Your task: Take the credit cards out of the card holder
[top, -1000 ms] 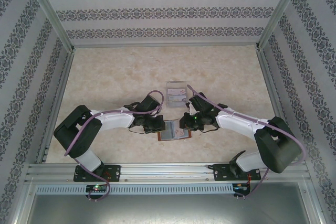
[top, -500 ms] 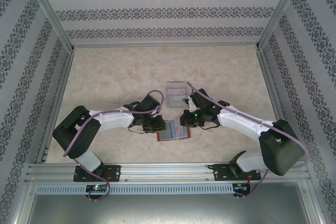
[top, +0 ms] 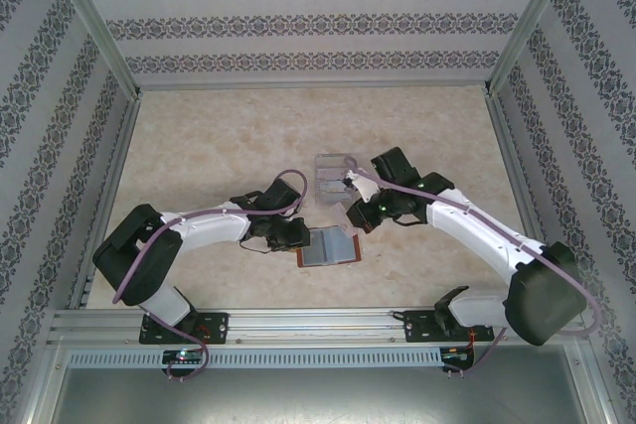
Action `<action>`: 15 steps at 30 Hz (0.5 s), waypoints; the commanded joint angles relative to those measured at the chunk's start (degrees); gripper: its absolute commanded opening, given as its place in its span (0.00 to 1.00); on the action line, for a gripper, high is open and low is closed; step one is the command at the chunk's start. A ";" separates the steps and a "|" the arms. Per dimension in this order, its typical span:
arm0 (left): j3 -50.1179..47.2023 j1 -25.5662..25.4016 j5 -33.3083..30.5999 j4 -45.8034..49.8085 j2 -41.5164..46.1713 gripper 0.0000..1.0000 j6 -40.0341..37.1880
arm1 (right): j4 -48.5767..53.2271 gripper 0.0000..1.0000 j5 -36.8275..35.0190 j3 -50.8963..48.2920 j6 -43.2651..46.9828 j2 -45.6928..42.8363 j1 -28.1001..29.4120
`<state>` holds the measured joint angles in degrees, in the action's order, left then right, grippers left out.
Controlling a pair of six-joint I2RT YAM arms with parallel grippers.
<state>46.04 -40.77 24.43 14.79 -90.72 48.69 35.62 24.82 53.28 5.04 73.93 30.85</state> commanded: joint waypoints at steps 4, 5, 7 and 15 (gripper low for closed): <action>2.03 0.34 -4.37 6.27 2.48 0.18 -2.68 | 8.81 0.05 -9.56 6.85 24.74 1.06 -0.95; 2.12 0.34 -5.27 7.09 2.90 0.19 -3.04 | 9.71 0.05 -11.03 8.09 27.06 1.89 -1.18; 2.28 0.34 -6.33 8.33 3.50 0.19 -3.52 | 11.46 0.05 -13.04 10.62 30.94 3.73 -1.64; 1.69 0.34 -8.36 9.81 4.21 0.20 -3.94 | 17.64 0.05 -13.38 22.71 43.09 14.54 -2.66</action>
<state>47.07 -40.77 18.17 21.43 -87.48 46.26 48.90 12.47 72.27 40.56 85.76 28.60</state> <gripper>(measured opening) 0.200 0.068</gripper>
